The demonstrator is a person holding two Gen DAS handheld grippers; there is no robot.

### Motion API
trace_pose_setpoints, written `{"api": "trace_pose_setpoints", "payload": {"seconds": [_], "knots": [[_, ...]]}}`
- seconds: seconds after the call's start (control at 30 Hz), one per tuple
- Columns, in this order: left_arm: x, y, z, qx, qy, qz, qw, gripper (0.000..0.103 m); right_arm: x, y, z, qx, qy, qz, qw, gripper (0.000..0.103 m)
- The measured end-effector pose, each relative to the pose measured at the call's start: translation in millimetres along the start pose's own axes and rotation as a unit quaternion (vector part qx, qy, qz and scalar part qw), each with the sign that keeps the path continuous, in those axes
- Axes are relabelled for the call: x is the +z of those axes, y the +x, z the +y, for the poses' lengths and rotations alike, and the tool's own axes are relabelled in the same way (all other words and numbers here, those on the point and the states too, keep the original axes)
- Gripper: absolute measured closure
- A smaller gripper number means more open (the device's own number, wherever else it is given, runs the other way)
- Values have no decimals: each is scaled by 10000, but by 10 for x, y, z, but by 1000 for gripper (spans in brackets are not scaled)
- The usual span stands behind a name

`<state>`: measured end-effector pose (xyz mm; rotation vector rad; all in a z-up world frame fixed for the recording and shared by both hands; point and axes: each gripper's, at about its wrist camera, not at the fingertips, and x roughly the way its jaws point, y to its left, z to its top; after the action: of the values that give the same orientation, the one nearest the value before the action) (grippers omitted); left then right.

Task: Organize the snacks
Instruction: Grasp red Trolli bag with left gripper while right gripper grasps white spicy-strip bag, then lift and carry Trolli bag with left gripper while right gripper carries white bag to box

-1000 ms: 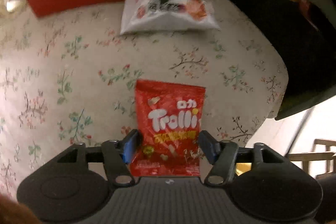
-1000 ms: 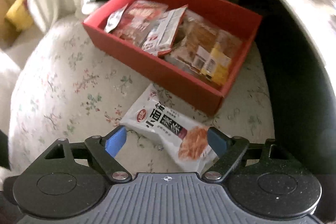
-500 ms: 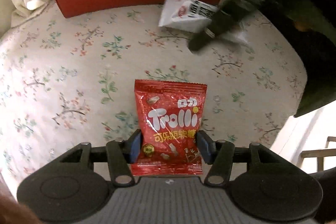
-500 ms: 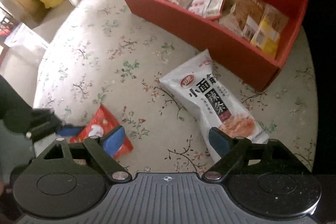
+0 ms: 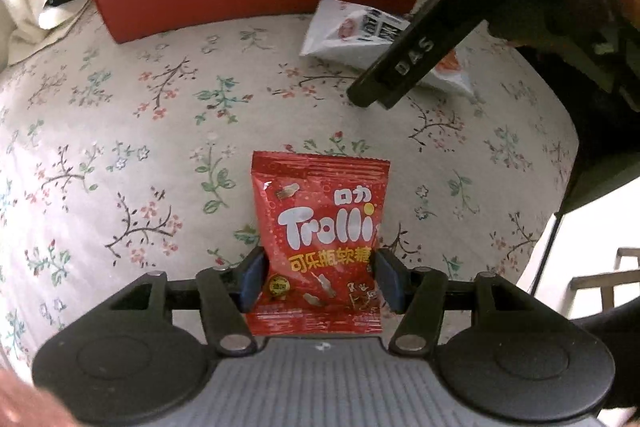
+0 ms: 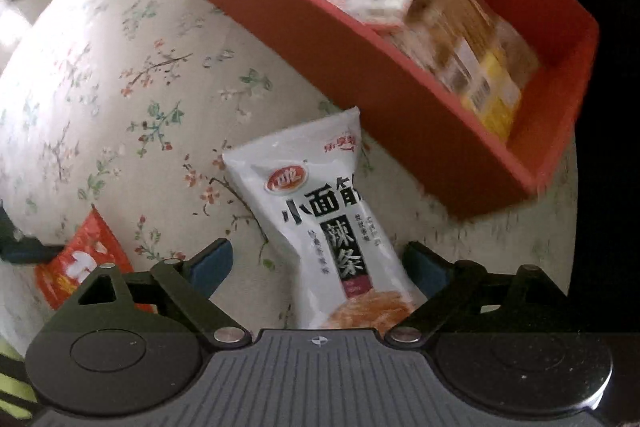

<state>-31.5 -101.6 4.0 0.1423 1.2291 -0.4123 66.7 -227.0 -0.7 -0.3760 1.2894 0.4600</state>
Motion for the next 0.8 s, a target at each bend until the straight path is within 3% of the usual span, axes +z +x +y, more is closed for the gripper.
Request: {"api": "trace_pose_setpoints", "payload": {"seconds": [0.1, 0.2, 0.37, 0.57, 0.63, 0.67, 0.7, 0.8], "knots": [[12, 23, -20, 10, 149, 22, 9999, 52, -120, -58, 49, -172, 67, 57, 9998, 17], [35, 24, 17, -36, 90, 79, 9999, 53, -191, -161, 20, -168, 458, 43, 9988, 40], [67, -13, 109, 50, -59, 108, 9999, 57, -302, -194, 108, -316, 607, 142, 9976, 41], [113, -14, 314, -129, -595, 132, 9981, 56, -292, -178, 177, -385, 795, 85, 9961, 25], [133, -10, 335, -151, -688, 91, 9975, 50, -260, -118, 159, -399, 745, 107, 9964, 17], [140, -1, 322, -123, -667, 67, 9977, 43, -265, -119, 177, -418, 712, 78, 9966, 16], [137, 7, 295, -85, -609, 36, 9981, 37, -257, -86, 222, -427, 696, 65, 9966, 17], [96, 19, 193, 81, -401, -35, 9992, 36, -273, -117, 270, -377, 737, 23, 9966, 25]]}}
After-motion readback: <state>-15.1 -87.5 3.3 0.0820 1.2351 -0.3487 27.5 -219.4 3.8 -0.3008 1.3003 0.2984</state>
